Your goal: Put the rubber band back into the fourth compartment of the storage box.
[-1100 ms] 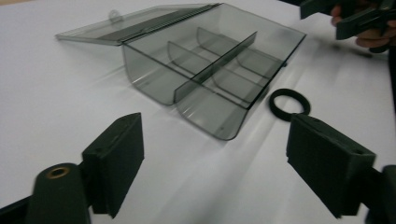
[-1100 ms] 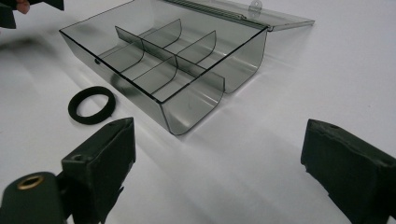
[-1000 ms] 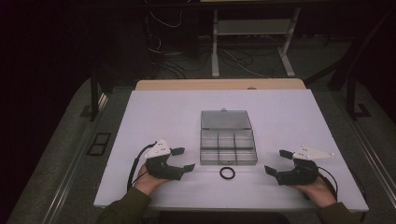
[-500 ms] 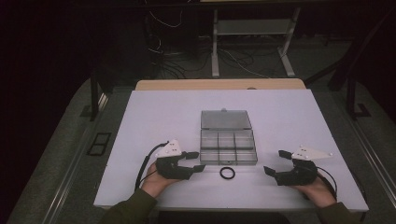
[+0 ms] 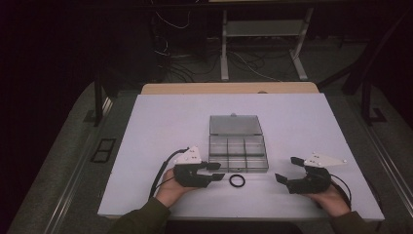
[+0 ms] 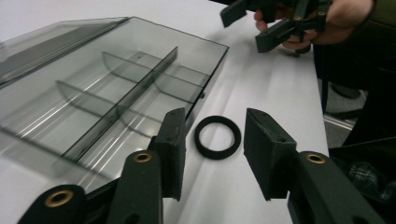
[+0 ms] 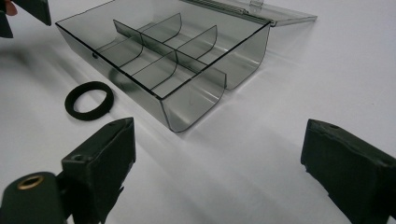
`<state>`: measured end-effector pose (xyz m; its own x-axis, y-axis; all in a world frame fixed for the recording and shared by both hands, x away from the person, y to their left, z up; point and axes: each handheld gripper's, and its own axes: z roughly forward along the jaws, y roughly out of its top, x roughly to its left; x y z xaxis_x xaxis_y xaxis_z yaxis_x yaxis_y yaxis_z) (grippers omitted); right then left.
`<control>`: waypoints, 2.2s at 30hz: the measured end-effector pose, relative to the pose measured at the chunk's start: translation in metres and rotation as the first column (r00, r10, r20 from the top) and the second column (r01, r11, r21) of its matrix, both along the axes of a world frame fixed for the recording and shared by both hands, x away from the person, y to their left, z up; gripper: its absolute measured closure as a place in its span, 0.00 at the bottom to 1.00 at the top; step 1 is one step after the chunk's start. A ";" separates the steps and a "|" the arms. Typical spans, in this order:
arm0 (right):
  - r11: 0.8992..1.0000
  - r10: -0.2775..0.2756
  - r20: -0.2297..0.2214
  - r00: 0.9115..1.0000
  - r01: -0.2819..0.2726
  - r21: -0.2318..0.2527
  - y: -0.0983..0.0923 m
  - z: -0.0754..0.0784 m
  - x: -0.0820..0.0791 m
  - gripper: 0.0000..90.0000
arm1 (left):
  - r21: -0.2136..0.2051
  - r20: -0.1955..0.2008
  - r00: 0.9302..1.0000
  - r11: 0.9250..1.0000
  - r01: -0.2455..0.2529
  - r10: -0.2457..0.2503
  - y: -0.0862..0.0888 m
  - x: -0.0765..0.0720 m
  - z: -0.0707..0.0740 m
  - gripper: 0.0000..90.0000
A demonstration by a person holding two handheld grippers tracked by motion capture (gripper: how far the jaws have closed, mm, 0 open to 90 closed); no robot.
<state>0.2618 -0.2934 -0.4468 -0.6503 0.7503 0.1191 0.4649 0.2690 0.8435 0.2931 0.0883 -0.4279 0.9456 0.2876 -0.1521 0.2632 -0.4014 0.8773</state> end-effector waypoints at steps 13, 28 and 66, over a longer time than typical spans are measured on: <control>1.000 -0.007 -0.008 1.000 0.007 0.000 0.000 0.000 0.000 0.11 | 0.041 -0.026 0.998 0.997 0.063 -0.062 -0.027 0.005 -0.003 0.77; 1.000 -0.013 -0.004 1.000 0.013 0.004 -0.002 -0.001 0.001 0.11 | 0.130 -0.067 0.987 0.980 0.151 -0.143 -0.063 0.008 -0.015 0.82; 1.000 0.006 -0.011 1.000 -0.006 -0.009 0.000 -0.001 0.000 0.11 | 0.236 -0.023 0.986 0.958 0.163 -0.162 -0.069 0.003 -0.028 0.96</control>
<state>0.2621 -0.2938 -0.4479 -0.6533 0.7476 0.1196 0.4729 0.2795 0.8356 0.2956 0.0197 -0.4562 0.9822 0.1582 -0.1014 0.1798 -0.6349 0.7514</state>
